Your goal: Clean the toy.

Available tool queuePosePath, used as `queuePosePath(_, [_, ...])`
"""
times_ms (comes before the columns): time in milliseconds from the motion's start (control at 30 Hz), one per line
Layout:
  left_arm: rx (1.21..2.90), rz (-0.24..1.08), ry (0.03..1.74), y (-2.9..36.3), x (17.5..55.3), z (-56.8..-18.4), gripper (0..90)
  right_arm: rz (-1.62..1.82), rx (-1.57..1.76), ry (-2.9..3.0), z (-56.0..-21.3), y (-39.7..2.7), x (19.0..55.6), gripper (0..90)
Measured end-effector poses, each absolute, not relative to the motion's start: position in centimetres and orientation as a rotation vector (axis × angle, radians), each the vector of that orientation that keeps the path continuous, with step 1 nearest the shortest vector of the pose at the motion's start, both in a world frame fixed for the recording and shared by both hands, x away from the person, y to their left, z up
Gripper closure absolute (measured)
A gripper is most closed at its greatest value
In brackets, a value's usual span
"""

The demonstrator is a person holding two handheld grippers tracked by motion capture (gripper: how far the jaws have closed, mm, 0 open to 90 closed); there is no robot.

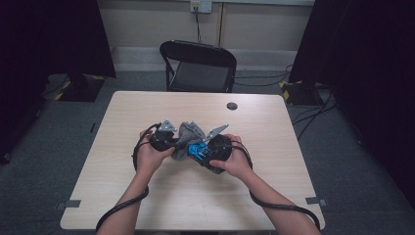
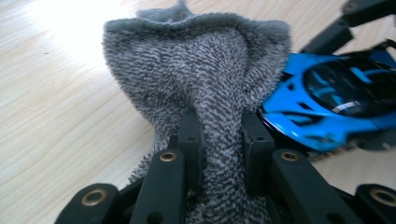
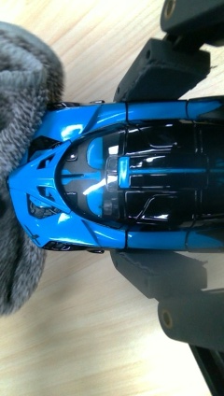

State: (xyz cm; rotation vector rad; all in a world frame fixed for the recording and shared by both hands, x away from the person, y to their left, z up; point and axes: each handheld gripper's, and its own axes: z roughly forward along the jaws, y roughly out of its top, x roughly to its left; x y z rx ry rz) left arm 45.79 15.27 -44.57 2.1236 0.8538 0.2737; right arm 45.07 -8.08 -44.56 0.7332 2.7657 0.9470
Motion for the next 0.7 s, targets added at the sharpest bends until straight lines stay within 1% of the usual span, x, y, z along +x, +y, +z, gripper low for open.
queuePosePath(400, [2.105, 0.201, 0.831, 16.3, 44.1, -44.8, 74.2, 0.908, 0.792, 2.748, -44.8, -9.2, 45.8, 26.3])
queuePosePath(533, [2.121, 0.192, 0.802, 16.2, 43.4, -44.9, 74.2, 0.903, 0.818, 2.733, -44.6, -9.5, 46.1, 26.3])
queuePosePath(700, [2.115, 0.15, 0.752, 15.7, 42.2, -45.0, 74.4, 0.89, 0.851, 2.719, -44.3, -10.0, 46.6, 27.1])
